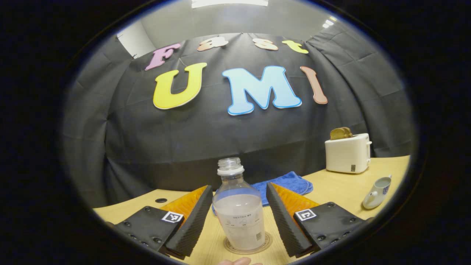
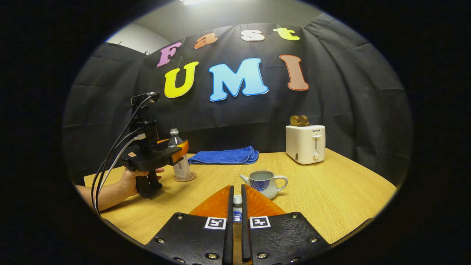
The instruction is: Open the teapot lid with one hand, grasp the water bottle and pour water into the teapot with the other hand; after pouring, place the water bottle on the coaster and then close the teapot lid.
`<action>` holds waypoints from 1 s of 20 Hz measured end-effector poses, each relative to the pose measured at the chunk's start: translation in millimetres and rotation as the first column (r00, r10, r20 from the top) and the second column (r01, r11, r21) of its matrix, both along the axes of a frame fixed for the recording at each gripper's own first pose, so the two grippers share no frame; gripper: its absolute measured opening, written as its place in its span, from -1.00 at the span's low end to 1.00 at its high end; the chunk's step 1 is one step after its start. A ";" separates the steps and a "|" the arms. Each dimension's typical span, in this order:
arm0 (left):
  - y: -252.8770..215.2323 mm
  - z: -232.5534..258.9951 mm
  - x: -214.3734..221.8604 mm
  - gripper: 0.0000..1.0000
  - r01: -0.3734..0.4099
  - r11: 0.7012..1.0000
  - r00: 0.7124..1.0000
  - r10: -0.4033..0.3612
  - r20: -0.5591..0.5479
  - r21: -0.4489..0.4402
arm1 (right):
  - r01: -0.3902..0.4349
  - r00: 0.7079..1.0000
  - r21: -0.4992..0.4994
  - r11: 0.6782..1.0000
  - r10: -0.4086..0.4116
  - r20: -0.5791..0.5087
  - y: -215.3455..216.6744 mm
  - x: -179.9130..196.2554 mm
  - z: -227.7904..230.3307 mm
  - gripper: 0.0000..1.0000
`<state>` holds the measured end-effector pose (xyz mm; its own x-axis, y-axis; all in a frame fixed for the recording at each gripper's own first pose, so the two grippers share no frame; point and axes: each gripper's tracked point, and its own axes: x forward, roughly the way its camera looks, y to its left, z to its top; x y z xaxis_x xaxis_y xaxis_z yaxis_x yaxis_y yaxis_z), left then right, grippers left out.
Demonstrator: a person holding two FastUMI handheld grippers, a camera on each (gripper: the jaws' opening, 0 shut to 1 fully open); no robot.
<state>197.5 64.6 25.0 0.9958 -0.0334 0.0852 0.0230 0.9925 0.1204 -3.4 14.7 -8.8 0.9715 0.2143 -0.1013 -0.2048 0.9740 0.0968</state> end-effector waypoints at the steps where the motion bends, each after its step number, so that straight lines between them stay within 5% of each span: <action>1: -0.2 2.4 -0.8 1.00 0.001 1.000 1.000 -0.001 0.002 0.001 | 0.000 1.000 -0.002 1.000 0.000 -0.003 0.4 0.4 -0.4 -0.82; 7: 23.0 24.7 -15.2 1.00 -0.047 0.999 0.998 0.048 0.035 -0.027 | 0.011 1.000 -0.003 1.000 -0.011 0.017 -1.4 -1.0 6.3 -0.82; 12: 6.9 47.2 -39.6 1.00 -0.001 1.000 0.998 0.003 0.059 -0.021 | 0.020 0.999 -0.011 1.000 -0.020 0.027 -0.7 1.0 10.9 -0.82; 20: -9.8 35.6 -147.7 1.00 0.031 0.998 0.999 -0.032 -0.026 -0.058 | 0.127 0.988 -0.015 0.992 -0.125 0.094 -29.8 66.1 34.4 -0.82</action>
